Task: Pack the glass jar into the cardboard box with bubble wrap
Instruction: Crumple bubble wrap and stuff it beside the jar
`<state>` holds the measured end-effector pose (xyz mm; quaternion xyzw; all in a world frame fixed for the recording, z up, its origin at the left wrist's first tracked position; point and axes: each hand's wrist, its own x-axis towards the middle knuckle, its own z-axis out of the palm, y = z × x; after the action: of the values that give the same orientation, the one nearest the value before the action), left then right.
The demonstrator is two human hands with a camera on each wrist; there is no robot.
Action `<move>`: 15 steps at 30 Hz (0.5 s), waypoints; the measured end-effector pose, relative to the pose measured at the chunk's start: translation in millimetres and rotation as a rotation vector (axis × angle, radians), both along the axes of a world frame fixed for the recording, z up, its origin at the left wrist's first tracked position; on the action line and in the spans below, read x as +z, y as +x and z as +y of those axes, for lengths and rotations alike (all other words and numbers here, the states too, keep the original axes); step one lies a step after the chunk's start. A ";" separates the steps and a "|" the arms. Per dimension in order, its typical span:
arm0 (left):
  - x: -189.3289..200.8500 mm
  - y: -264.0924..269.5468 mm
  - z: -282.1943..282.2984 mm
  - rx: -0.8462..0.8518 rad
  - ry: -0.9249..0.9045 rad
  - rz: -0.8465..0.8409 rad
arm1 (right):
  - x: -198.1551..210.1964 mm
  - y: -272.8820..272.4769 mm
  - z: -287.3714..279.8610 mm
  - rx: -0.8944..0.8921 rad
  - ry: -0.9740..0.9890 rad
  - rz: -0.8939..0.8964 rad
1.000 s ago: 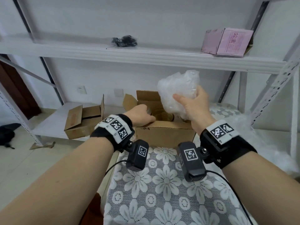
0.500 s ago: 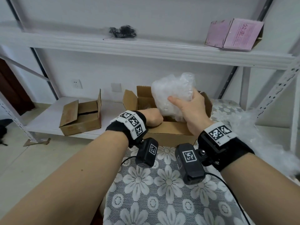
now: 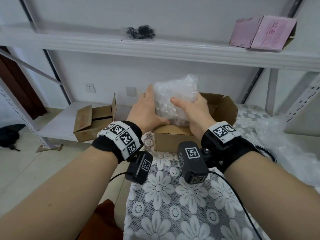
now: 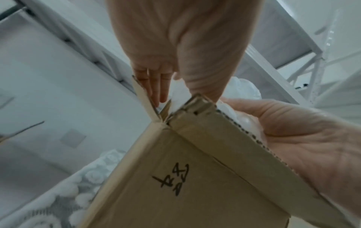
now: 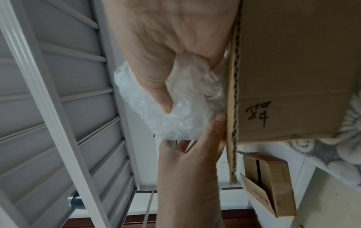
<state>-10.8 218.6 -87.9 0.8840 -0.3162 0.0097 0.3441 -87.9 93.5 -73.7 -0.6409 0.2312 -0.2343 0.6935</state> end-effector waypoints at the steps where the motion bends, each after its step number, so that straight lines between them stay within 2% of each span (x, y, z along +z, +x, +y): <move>1: -2.3 0.5 1.0 -0.012 -0.045 0.063 | -1.2 3.5 2.8 0.004 -0.002 0.031; 3: -4.9 1.7 2.3 -0.023 -0.096 0.123 | -2.7 9.2 4.6 -0.016 -0.015 0.104; 6: -5.5 -0.9 2.9 -0.061 -0.010 0.048 | -2.4 15.5 -0.1 -0.053 -0.114 0.233; 12: -12.6 6.0 -1.3 -0.120 0.213 -0.087 | -0.1 19.2 -1.3 -0.005 -0.549 0.469; 15: -11.6 11.3 -1.7 -0.107 0.223 -0.039 | 6.6 18.1 4.5 0.126 -0.731 0.580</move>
<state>0.4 217.0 -99.5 0.8984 -0.3685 -0.0267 0.2374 -69.8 97.9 -67.2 -0.8949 0.2783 -0.0692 0.3420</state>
